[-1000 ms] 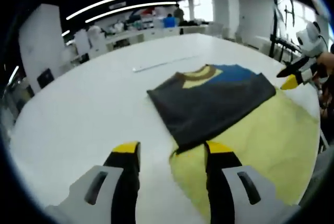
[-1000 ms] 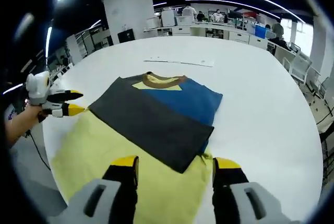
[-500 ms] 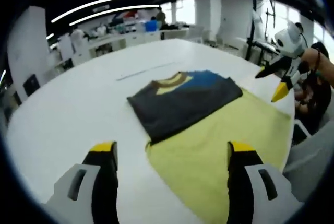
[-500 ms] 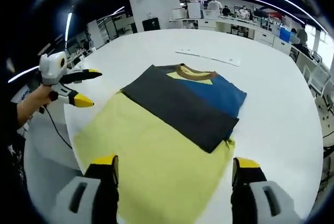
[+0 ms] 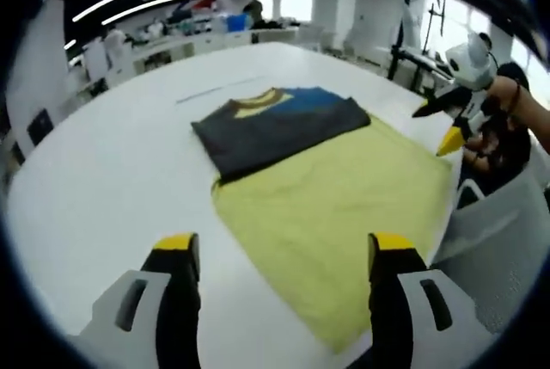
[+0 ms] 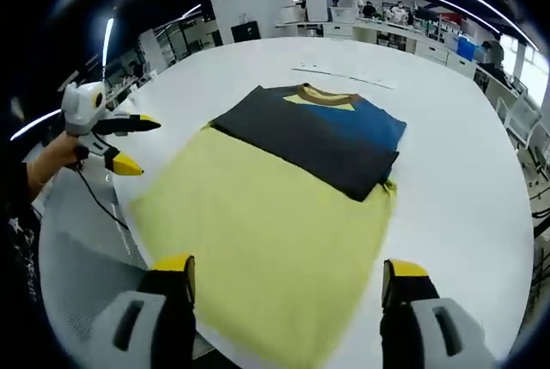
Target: Fold the garment on the visible template until the final outline fits inside the template.
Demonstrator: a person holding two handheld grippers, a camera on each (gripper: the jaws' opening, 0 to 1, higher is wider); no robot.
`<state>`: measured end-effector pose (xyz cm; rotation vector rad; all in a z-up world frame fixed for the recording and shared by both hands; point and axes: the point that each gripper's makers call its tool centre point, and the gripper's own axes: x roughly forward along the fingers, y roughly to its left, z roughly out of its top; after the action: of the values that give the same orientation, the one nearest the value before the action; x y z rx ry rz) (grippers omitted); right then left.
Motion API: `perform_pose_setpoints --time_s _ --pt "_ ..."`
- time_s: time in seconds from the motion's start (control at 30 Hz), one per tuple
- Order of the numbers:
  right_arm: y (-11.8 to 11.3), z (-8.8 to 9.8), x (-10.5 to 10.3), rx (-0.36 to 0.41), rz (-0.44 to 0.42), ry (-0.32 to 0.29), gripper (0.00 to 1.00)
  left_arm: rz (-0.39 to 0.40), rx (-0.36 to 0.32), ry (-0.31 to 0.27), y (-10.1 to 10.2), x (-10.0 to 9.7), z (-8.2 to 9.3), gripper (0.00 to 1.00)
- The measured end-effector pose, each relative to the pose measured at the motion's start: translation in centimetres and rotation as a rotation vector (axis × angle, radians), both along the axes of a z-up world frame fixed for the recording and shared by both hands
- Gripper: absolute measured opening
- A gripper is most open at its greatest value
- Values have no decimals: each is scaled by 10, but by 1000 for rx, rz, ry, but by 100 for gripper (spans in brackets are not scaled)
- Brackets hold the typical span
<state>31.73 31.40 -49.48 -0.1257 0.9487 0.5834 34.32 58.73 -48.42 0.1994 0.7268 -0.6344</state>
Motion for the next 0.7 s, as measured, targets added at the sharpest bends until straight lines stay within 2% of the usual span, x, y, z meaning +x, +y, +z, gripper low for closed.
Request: perform_pose_setpoints --time_s 0.3,0.4,0.5,0.63,0.7 --pt "-15 -10 -26 3 -51 37 86 14 28 42 5 -29 -12 69" --pt "-20 -15 -33 -2 -76 52 79 16 34 48 5 -36 -13 67" --pt "-24 -19 -41 7 -111 59 76 24 36 57 6 -42 -15 65" --pt "-31 -27 -51 -7 -139 82 71 50 10 112 9 -52 -22 61" --pt "-35 -31 -57 -17 -151 89 66 65 20 140 12 -58 -28 60"
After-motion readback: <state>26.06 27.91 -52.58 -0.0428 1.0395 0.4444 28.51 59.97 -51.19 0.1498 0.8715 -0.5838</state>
